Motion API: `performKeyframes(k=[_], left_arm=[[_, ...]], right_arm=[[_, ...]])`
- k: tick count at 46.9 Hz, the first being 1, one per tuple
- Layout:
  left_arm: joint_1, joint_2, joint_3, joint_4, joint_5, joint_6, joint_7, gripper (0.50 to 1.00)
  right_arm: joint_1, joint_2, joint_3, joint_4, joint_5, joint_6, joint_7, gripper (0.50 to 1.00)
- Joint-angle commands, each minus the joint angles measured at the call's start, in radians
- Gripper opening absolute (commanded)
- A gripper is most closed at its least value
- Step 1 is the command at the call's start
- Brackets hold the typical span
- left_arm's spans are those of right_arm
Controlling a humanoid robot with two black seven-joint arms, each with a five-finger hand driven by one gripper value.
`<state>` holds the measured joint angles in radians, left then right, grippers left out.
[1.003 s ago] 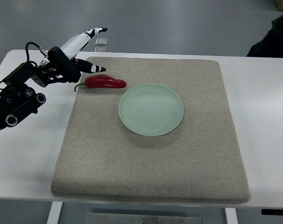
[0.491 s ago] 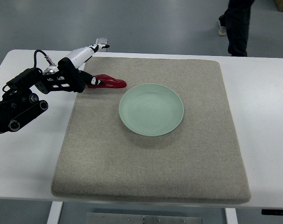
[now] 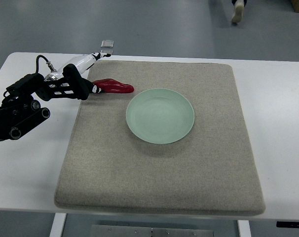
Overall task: Place red pepper on plate with left hand
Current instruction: 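Close the left hand's fingers around the red pepper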
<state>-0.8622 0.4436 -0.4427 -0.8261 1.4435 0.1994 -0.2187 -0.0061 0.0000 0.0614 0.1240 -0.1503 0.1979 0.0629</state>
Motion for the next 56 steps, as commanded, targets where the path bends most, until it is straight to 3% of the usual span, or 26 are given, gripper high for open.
performKeyframes(k=[1, 21, 56], left_arm=[[-0.001, -0.002, 0.007, 0.001, 0.0, 0.002, 0.001, 0.9], [-0.006, -0.011, 0.036, 0.001, 0.0, 0.002, 0.03, 0.823], [-0.012, -0.04, 0.05, 0.019, -0.002, 0.002, 0.03, 0.782]], right_arm=[[0.001, 0.0, 0.0, 0.0, 0.0, 0.0, 0.0, 0.932], [0.0, 0.0, 0.0, 0.0, 0.0, 0.0, 0.0, 0.932], [0.001, 0.0, 0.0, 0.0, 0.0, 0.0, 0.0, 0.932]])
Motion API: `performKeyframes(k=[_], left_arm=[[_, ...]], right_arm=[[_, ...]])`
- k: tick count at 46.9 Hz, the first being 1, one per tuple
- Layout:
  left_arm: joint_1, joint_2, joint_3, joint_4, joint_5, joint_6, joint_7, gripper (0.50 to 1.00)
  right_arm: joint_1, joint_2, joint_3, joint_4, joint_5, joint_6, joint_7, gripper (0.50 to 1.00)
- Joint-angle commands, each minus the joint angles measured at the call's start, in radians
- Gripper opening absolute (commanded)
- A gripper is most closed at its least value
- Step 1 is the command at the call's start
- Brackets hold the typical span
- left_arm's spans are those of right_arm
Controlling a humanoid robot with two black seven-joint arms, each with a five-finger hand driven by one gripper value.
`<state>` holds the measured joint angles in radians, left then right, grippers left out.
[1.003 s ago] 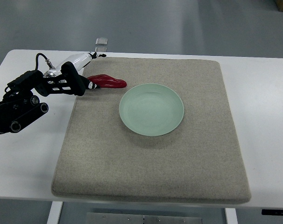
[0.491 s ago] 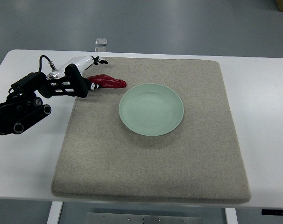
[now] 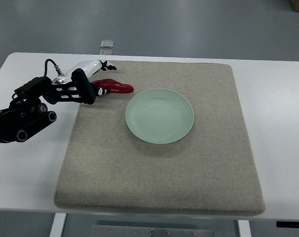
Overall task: Place red pepper on plate with left hand
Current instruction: 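Close the left hand's fingers around the red pepper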
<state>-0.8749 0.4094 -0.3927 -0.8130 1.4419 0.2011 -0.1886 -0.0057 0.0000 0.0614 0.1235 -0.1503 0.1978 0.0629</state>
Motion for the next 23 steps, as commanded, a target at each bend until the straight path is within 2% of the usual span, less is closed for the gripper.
performKeyframes(k=[1, 16, 23], left_arm=[[0.001, -0.006, 0.0, 0.009, 0.0, 0.0, 0.0, 0.782], [0.002, -0.004, 0.017, 0.014, -0.002, 0.003, 0.0, 0.776], [0.002, -0.004, 0.017, 0.014, -0.002, 0.003, 0.0, 0.746]], right_arm=[[0.0, 0.0, 0.0, 0.001, 0.0, 0.0, 0.0, 0.932], [0.001, 0.0, 0.0, -0.001, 0.0, 0.0, 0.0, 0.932], [0.001, 0.0, 0.0, -0.001, 0.0, 0.0, 0.0, 0.932]])
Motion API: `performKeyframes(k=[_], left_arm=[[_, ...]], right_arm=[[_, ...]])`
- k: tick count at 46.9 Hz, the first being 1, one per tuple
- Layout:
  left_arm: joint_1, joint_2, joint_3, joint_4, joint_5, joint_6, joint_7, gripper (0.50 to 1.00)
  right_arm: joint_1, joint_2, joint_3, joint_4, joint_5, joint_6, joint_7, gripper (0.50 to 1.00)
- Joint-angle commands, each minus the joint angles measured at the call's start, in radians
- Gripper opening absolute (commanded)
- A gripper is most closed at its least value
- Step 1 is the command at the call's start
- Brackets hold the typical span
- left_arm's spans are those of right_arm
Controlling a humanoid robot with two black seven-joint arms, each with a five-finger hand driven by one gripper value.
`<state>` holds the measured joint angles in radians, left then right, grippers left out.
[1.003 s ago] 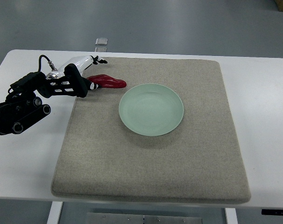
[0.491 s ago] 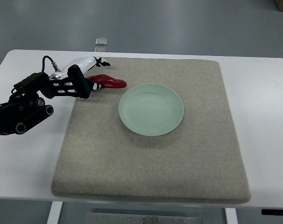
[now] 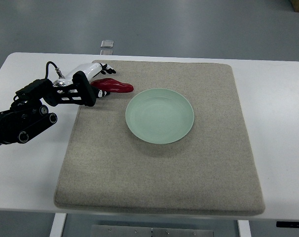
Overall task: Place red pepper on plate with left hand
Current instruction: 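Close the left hand's fingers around the red pepper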
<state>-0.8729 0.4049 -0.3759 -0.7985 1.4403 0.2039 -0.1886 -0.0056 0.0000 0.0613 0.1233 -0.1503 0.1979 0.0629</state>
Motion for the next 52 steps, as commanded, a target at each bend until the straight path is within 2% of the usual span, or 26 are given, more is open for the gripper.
performKeyframes(k=[1, 11, 29, 52], left_arm=[[0.0, 0.0, 0.0, -0.001, 0.0, 0.0, 0.0, 0.746], [0.0, 0.0, 0.0, -0.001, 0.0, 0.0, 0.0, 0.722], [0.0, -0.001, 0.005, -0.001, 0.0, 0.0, 0.0, 0.709], [0.0, -0.001, 0.005, -0.011, -0.006, -0.003, 0.0, 0.546]], right_arm=[[0.001, 0.0, 0.0, 0.001, 0.0, 0.0, 0.0, 0.932], [0.0, 0.0, 0.0, 0.001, 0.0, 0.0, 0.0, 0.932], [0.0, 0.0, 0.0, -0.001, 0.0, 0.0, 0.0, 0.932], [0.0, 0.0, 0.0, -0.001, 0.0, 0.0, 0.0, 0.932]])
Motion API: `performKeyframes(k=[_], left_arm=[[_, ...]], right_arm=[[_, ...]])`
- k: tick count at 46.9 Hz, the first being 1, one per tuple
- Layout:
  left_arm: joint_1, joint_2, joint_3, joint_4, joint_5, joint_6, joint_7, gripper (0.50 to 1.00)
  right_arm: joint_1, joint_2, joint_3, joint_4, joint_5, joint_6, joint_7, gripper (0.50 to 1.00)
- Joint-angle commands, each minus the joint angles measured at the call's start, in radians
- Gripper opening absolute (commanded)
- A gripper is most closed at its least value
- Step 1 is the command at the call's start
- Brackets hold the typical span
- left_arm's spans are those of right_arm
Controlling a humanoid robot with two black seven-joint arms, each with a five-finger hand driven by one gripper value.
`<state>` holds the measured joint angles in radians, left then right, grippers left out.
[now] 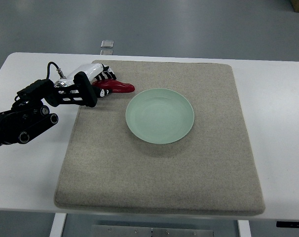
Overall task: Place red pepper on plate with left hand
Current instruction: 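Close the left hand's fingers around the red pepper, then lift the pepper and carry it over the green plate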
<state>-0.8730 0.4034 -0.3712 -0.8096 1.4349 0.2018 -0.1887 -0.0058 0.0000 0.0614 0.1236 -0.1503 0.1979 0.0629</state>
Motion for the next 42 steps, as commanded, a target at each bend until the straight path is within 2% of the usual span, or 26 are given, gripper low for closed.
performKeyframes(k=[1, 5, 42], left_arm=[[0.0, 0.0, 0.0, 0.0, -0.002, -0.001, 0.0, 0.538], [0.002, -0.001, 0.0, 0.0, -0.004, -0.002, 0.0, 0.5], [0.005, 0.002, -0.012, -0.013, -0.122, -0.001, -0.026, 0.5]], right_arm=[[0.001, 0.0, 0.0, -0.001, 0.0, 0.0, 0.0, 0.932], [0.0, 0.0, 0.0, 0.001, 0.0, 0.0, 0.0, 0.932], [0.001, 0.0, 0.0, -0.001, 0.0, 0.0, 0.0, 0.932]])
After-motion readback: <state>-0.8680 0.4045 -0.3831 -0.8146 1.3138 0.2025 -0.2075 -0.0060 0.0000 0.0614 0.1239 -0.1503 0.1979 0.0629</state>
